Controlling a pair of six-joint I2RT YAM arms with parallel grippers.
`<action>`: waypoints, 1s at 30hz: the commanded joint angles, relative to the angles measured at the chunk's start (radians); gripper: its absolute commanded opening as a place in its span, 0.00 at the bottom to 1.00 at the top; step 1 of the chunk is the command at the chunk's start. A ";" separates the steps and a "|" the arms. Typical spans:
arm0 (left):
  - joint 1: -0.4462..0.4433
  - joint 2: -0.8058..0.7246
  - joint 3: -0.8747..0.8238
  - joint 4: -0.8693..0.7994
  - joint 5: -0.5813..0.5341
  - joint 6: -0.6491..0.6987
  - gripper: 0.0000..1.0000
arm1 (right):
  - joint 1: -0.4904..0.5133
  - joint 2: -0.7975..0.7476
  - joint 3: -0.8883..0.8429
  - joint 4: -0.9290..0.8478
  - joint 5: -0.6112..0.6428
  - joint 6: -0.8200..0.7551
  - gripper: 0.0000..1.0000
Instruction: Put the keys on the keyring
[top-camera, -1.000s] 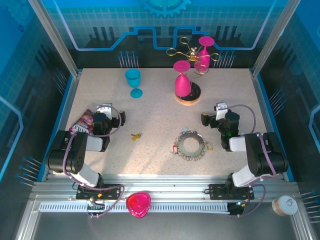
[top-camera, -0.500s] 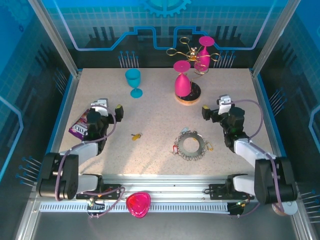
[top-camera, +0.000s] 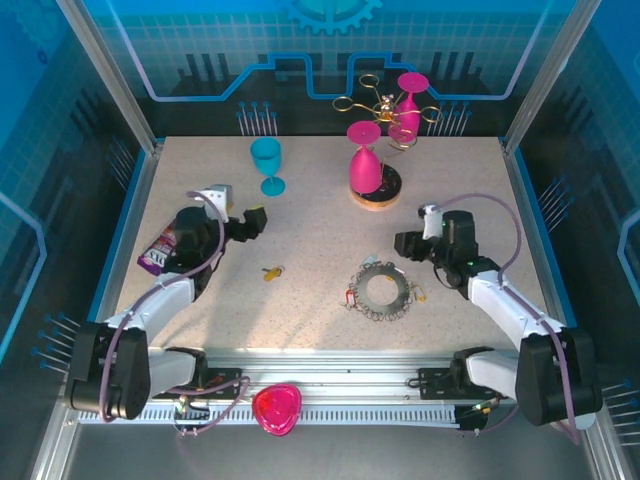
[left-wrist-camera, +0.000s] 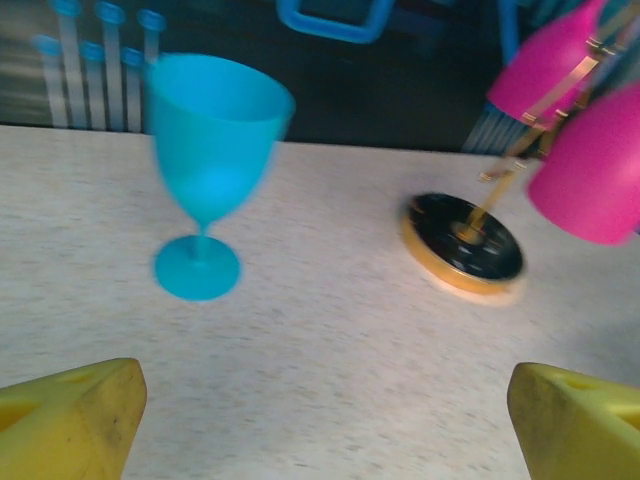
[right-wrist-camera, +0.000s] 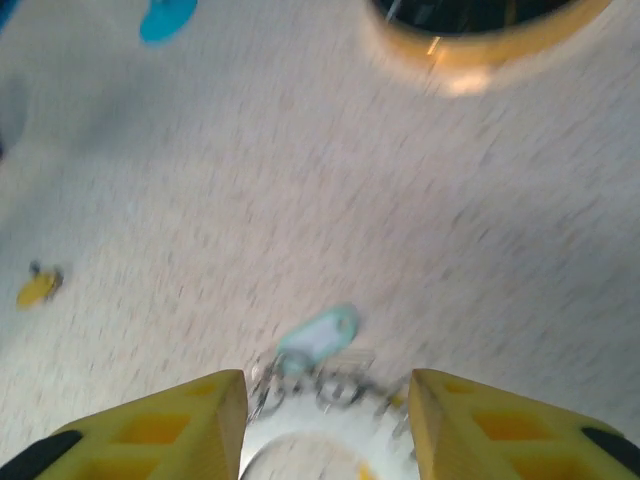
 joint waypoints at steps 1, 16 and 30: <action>-0.071 0.042 0.054 -0.102 0.065 -0.032 0.90 | 0.088 0.011 0.064 -0.191 -0.019 0.051 0.46; -0.297 0.243 0.239 -0.392 0.286 0.136 0.71 | 0.153 0.081 0.186 -0.391 -0.025 0.067 0.40; -0.390 0.599 0.612 -0.853 0.441 0.781 0.53 | 0.057 -0.131 0.110 -0.426 -0.012 0.064 0.40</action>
